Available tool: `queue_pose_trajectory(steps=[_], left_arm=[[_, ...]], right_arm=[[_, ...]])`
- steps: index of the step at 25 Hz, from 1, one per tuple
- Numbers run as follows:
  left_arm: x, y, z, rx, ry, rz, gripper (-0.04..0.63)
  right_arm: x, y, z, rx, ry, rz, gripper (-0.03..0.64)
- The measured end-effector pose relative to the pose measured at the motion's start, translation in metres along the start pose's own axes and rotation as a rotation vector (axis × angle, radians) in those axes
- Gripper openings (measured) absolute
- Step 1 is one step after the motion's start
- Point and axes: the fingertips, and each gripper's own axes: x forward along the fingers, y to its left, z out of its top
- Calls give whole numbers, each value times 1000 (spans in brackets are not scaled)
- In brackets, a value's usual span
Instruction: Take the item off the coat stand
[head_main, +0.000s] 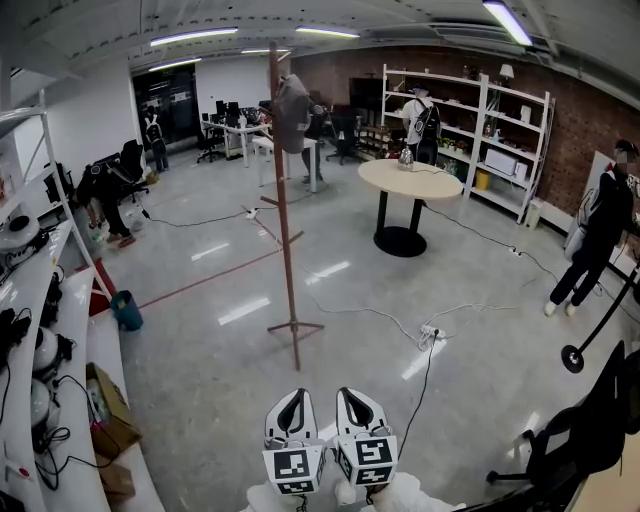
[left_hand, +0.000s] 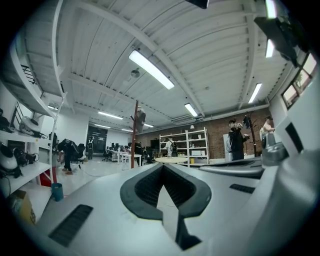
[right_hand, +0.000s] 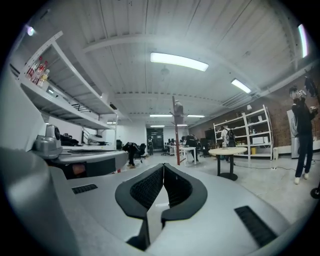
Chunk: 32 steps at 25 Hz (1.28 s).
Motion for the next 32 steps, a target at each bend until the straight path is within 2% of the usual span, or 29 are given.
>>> queue_pose_trajectory(steps=[13, 23, 32], left_arm=[[64, -8, -7, -17, 13, 28, -2], [104, -19, -11, 2, 15, 35, -2], [123, -10, -15, 16, 17, 44, -2]], right_arm=[[46, -38, 4, -27, 16, 47, 9], [73, -77, 4, -30, 17, 39, 9], [98, -80, 0, -31, 31, 68, 9]])
